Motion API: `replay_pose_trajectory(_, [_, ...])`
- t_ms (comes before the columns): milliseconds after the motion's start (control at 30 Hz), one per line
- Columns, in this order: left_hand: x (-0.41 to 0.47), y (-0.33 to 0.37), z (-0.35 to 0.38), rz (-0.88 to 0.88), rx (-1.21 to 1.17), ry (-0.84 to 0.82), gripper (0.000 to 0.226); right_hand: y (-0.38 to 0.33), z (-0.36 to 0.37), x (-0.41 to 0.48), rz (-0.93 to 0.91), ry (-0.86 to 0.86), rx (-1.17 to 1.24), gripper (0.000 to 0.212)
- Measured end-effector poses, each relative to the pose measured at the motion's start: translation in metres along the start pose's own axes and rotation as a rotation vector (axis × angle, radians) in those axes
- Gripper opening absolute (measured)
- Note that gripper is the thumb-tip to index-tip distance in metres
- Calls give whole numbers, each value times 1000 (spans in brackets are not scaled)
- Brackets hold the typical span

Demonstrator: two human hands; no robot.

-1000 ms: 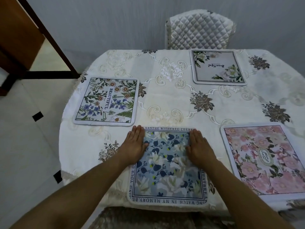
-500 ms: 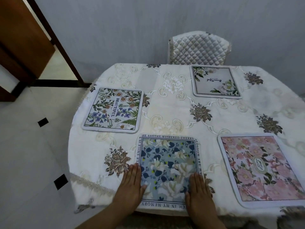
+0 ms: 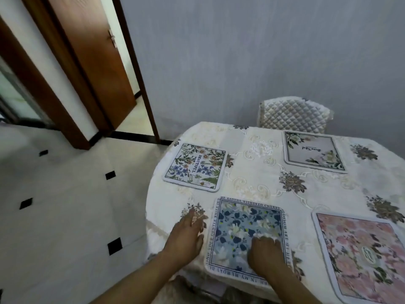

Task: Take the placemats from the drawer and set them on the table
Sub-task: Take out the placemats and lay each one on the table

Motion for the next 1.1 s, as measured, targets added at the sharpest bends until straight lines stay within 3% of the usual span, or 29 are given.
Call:
replay_pose_trajectory(100, [-30, -27, -41, -77, 17, 23, 53, -50, -49, -24, -77, 103, 80, 36])
replay_pose_trajectory(433, [-135, -144, -139, -57, 113, 135, 39, -219, -178, -119, -242, 396, 137, 26])
replay_pose_trajectory(800, [-240, -359, -235, -262, 177, 179, 40, -469, -204, -127, -382, 376, 130, 20])
replay_pose_trajectory(1100, [-229, -469, -237, -408, 137, 131, 40, -564, -212, -56, -464, 296, 97, 25])
Point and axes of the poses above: each hand's wrist, its own x-axis towards the middle knuckle, its own z-axis out of the palm, y = z × x, the point moved 10 cm from there along x, towards the middle knuckle, and after that the axes turned 3 degrees about -y, right-handed, at the moved point
